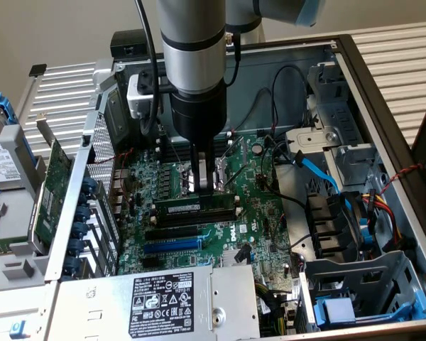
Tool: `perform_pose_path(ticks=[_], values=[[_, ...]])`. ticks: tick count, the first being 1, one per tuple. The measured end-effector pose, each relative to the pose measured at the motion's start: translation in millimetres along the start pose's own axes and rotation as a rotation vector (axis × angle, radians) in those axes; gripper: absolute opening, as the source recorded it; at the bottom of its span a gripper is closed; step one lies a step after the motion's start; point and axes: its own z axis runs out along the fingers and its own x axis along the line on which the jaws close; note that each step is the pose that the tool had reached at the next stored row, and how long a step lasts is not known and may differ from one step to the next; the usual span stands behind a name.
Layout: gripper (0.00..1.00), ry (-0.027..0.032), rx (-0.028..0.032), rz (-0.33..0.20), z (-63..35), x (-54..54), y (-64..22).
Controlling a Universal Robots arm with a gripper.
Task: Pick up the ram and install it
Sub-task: 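Insert the ram into the slot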
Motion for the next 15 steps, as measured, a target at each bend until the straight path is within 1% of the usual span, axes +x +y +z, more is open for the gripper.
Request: perform_pose_path(ticks=[4,11,15], values=[[0.12,-0.0001,0.001,0.001,0.4,0.5,0.2],[0.12,-0.0002,0.0065,0.007,1.1,0.5,0.9],[0.12,-0.0004,0.0072,0.007,1.1,0.6,1.5]])
